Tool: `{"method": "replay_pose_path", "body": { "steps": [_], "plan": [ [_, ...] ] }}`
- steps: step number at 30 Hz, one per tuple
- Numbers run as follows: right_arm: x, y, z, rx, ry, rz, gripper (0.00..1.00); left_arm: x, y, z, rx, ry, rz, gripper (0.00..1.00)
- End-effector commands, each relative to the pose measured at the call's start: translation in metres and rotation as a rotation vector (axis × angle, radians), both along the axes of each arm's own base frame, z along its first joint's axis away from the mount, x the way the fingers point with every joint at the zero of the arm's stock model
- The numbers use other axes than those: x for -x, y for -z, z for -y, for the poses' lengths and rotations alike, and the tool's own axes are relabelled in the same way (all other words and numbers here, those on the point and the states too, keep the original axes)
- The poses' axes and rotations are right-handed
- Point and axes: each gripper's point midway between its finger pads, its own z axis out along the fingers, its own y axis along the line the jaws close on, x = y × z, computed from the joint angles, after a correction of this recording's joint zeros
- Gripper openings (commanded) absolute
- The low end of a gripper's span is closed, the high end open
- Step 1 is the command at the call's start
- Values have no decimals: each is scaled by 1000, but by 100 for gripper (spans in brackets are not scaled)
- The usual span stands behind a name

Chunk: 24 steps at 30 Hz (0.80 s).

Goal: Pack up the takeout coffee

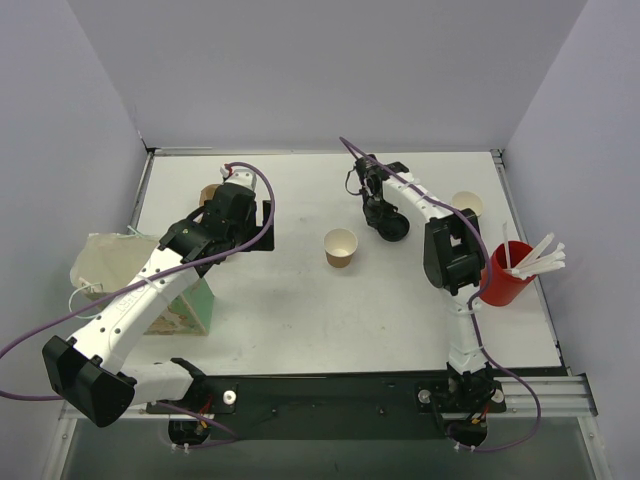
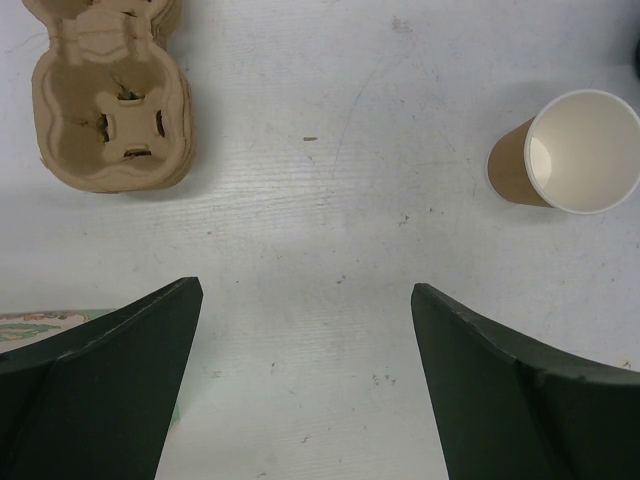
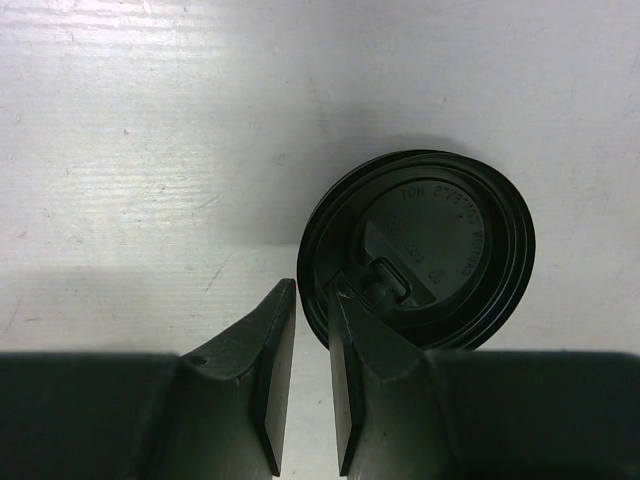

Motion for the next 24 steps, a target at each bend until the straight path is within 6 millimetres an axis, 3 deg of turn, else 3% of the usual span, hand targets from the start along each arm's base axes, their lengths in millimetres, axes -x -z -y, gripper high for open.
{"method": "replay_pose_path", "body": {
  "steps": [1,24],
  "plan": [
    [8,-19,0,-5,-6,-1,16,-5,-12,-1,20,-9,42,97],
    [6,-22,1,-8,0,6,5,-7,-7,0,10,-7,32,97]
  ]
}}
